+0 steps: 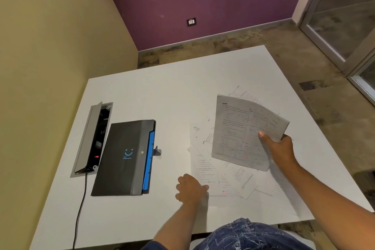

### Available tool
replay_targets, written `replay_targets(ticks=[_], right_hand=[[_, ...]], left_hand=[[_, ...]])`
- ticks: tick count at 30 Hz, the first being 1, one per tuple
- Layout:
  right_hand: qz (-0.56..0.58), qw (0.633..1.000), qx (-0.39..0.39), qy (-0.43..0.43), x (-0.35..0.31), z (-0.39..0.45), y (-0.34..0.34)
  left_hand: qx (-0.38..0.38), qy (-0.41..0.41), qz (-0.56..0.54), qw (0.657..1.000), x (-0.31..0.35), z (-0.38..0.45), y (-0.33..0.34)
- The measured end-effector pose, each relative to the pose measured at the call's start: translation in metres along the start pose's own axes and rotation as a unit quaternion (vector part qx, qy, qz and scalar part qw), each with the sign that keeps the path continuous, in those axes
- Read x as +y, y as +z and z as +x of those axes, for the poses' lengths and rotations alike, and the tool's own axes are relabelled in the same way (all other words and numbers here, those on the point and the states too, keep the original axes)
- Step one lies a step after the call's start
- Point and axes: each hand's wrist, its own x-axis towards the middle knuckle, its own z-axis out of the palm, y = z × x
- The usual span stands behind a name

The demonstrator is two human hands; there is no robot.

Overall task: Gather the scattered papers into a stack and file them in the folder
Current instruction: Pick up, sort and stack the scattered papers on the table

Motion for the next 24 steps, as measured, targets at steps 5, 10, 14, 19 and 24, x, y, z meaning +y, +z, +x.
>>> replay_targets(ticks=[5, 10, 14, 19, 24], right_hand=[[-0.006, 1.0, -0.009, -0.01, -0.006, -0.002, 0.002], [-0.013, 1.0, -0.016, -0.019, -0.008, -0.003, 0.005], [-0.014, 1.0, -0.018, -0.016, -0.007, -0.002, 0.006], [-0.026, 0.999, -0.03, -0.024, -0.009, 0.002, 0.004], [-0.031, 0.999, -0.025, -0.033, -0.014, 0.005, 0.004]], left_hand=[[-0.023, 0.036, -0.085, 0.995, -0.012, 0.023, -0.002], [-0.04, 0.102, -0.202, 0.973, -0.015, 0.028, -0.016], [-0.06, 0.139, -0.208, 0.966, -0.011, 0.035, -0.03], [-0.063, 0.183, -0.185, 0.964, -0.003, 0.04, -0.081], [-0.069, 0.228, -0.12, 0.964, 0.003, 0.03, -0.154]])
